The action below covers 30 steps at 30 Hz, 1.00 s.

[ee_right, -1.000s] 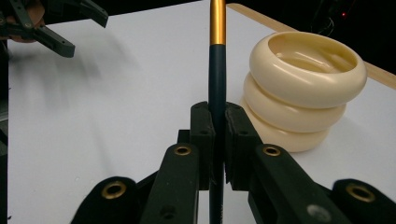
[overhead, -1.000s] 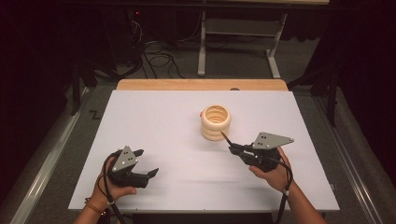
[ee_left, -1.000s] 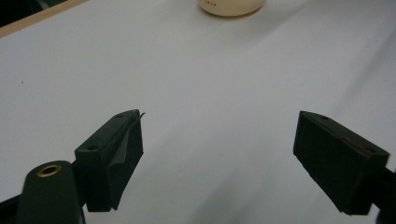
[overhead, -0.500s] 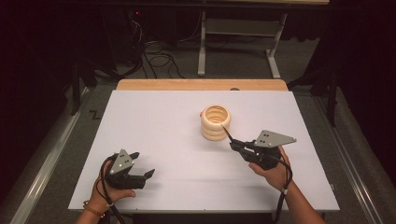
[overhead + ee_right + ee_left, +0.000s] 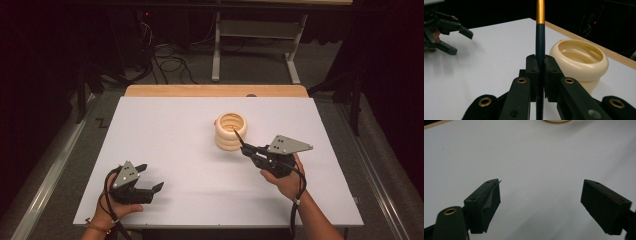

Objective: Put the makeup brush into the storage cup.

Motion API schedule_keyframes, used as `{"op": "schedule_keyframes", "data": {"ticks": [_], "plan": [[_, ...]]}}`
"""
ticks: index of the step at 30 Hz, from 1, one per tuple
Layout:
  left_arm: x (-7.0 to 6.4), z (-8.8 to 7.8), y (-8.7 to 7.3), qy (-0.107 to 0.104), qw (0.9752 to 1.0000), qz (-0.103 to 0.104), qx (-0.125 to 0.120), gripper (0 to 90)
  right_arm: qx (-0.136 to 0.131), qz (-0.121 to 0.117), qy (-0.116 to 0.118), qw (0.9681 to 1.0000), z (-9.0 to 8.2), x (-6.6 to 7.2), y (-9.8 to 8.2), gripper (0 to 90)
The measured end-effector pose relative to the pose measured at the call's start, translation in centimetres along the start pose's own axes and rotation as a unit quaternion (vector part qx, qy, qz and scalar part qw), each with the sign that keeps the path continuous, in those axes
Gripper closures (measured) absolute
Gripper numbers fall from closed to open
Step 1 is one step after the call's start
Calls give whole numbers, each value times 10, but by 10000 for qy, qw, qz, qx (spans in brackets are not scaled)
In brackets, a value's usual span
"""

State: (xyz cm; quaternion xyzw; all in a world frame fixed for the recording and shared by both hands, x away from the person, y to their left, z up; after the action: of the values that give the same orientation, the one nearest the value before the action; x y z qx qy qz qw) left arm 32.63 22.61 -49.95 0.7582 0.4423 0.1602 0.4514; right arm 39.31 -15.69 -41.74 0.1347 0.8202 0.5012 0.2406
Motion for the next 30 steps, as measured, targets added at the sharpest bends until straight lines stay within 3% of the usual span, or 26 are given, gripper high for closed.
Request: {"op": "schedule_keyframes", "data": {"ticks": [16, 30], "plan": [[-4, 2, 0, -77, 9999, 113, 48, 168, -300, 254, -307, 9988, -3, -22, 11, 851], [-4, 1, -1, -58, 9999, 102, 36, 168, -384, 192, -542, 9976, 6, -39, 29, 851]]}}
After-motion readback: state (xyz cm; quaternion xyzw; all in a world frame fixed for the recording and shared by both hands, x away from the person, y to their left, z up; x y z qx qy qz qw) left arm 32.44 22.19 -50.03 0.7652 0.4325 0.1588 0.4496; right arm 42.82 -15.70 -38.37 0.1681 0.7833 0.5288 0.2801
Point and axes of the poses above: each handheld gripper's, and its own axes: z roughly forward along the jaws, y roughly out of its top, x roughly to its left, the point moved 3 cm from there along z, roughly forward along the jaws, and after that the axes turned 13 degrees about -z, right-handed, at the moved point
